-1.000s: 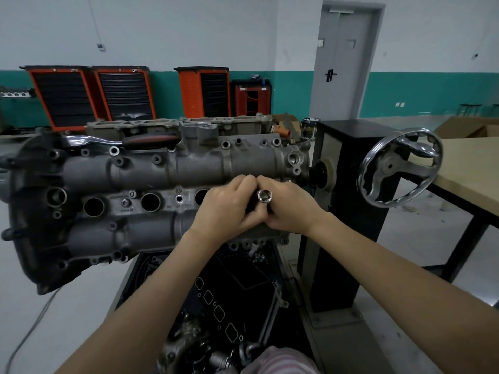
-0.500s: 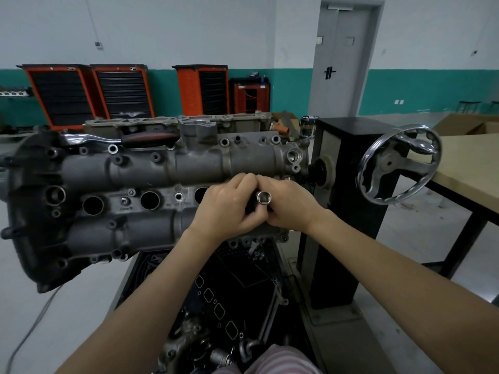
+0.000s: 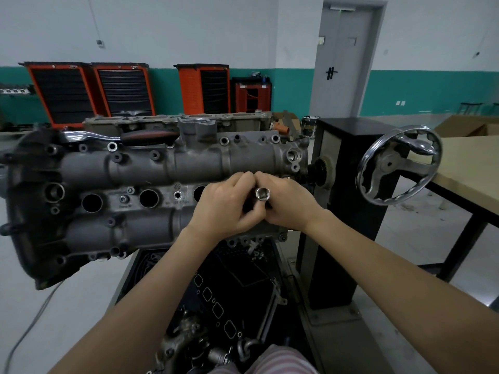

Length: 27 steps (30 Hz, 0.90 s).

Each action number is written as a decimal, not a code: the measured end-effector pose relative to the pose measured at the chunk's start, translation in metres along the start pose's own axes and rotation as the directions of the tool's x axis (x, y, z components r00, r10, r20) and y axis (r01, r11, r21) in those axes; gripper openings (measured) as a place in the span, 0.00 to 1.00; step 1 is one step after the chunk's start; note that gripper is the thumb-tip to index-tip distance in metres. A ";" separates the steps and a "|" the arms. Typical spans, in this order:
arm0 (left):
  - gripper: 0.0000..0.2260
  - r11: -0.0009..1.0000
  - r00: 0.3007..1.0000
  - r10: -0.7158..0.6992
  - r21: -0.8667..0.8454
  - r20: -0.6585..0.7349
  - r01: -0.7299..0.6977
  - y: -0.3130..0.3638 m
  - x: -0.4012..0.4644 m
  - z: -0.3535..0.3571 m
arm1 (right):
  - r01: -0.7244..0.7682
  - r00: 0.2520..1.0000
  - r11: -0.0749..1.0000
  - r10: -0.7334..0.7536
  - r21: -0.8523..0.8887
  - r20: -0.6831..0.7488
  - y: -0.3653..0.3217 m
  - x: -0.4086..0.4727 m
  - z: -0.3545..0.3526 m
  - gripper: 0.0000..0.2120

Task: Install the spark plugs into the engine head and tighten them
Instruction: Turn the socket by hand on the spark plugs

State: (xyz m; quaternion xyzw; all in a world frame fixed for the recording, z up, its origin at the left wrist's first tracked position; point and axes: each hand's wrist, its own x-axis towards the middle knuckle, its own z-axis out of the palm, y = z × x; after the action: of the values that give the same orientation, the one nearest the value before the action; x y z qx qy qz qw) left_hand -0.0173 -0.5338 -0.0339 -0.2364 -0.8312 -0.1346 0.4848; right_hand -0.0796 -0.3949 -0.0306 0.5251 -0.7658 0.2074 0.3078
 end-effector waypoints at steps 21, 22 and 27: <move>0.17 0.997 0.999 0.041 0.070 -0.033 -0.038 -0.006 -0.001 0.003 | 0.000 0.998 1.000 -0.001 -0.005 -0.065 -0.001 -0.001 0.001 0.08; 0.16 0.997 0.999 0.045 0.057 -0.030 -0.044 -0.005 -0.001 0.002 | -0.004 0.998 1.000 0.004 0.000 -0.060 -0.001 -0.001 0.001 0.09; 0.14 1.000 1.000 0.019 -0.005 0.009 -0.019 -0.001 0.000 -0.002 | 0.027 0.999 1.000 -0.027 0.002 -0.037 -0.002 0.000 -0.001 0.12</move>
State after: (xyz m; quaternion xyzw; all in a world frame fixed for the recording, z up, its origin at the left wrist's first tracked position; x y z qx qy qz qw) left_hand -0.0166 -0.5354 -0.0332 -0.2461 -0.8307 -0.1310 0.4818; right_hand -0.0773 -0.3953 -0.0298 0.5320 -0.7526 0.2136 0.3240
